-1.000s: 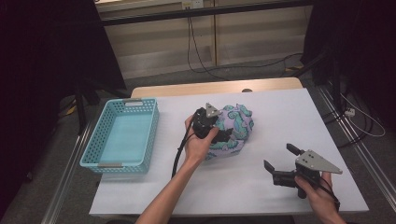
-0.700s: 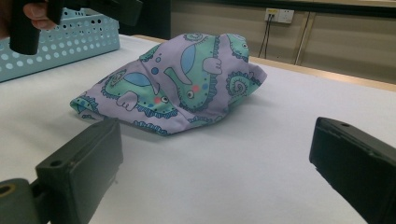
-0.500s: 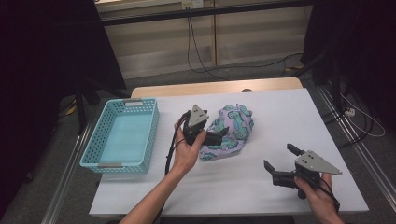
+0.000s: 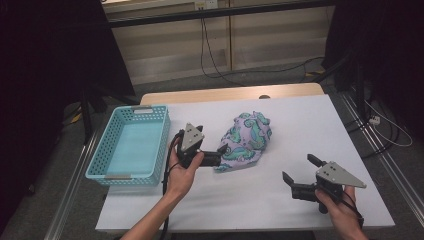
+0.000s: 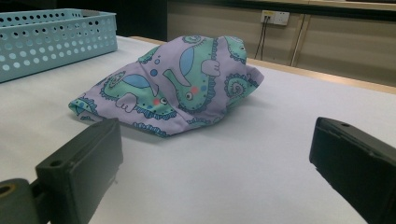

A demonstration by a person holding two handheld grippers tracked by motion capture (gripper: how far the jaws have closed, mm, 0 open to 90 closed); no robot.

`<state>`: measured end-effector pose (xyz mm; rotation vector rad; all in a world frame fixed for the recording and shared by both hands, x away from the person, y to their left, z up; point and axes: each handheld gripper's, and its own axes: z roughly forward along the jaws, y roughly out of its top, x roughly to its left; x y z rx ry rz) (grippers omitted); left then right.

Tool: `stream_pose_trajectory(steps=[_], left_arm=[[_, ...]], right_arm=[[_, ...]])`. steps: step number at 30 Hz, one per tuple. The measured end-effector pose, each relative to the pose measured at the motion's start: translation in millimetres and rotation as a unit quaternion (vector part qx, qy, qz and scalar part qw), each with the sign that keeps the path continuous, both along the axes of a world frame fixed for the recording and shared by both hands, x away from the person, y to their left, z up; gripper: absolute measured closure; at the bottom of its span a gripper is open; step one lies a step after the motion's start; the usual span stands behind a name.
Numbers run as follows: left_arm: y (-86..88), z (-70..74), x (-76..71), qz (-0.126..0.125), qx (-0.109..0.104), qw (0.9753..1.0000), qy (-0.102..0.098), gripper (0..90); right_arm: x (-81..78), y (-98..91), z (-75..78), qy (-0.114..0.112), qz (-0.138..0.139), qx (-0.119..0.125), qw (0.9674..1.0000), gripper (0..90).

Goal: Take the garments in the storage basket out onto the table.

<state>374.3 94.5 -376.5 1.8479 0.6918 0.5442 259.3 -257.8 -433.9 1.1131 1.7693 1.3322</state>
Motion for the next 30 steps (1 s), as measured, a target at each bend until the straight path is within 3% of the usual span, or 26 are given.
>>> stream_pose_trajectory(steps=[4,6,9,13,18,23,26,28,30], left_arm=[[16.0,-2.9,-10.1,-0.002,-0.008,1.0000,-0.003,2.4],[23.1,-2.5,-13.8,0.008,-0.008,0.9999,-0.008,2.5],[38.4,-4.4,-20.9,0.012,-0.022,0.9996,-0.010,2.8],[60.0,-12.7,-35.0,0.031,-0.015,0.9994,-0.009,3.5],[78.2,-14.3,-44.5,0.045,-0.021,0.9988,-0.006,3.6],[95.8,-17.6,-53.5,0.062,-0.012,0.9979,-0.011,3.6],[105.7,-18.4,-59.1,0.072,-0.018,0.9972,-0.011,3.7],[114.4,-20.9,-65.2,0.097,-0.023,0.9948,-0.019,3.7],[119.3,-23.8,-68.3,0.105,-0.022,0.9940,-0.020,3.7]], right_arm=[[-0.2,1.1,0.0,0.000,0.002,-0.001,1.0000,2.7],[0.0,0.8,0.0,0.000,0.001,-0.001,1.0000,2.7],[-0.3,0.3,0.1,0.000,0.000,0.000,1.0000,2.7],[-0.2,0.3,0.0,0.000,-0.001,0.000,1.0000,2.7],[0.2,1.4,0.0,0.000,-0.001,-0.001,1.0000,2.7],[-0.2,1.5,-0.2,0.002,-0.002,-0.001,1.0000,2.7],[-0.6,1.4,-0.1,0.001,-0.002,-0.001,1.0000,2.7],[-0.8,1.3,-0.1,0.001,-0.002,-0.001,1.0000,2.7],[-0.7,1.1,-0.1,0.001,-0.003,-0.001,1.0000,2.7]])
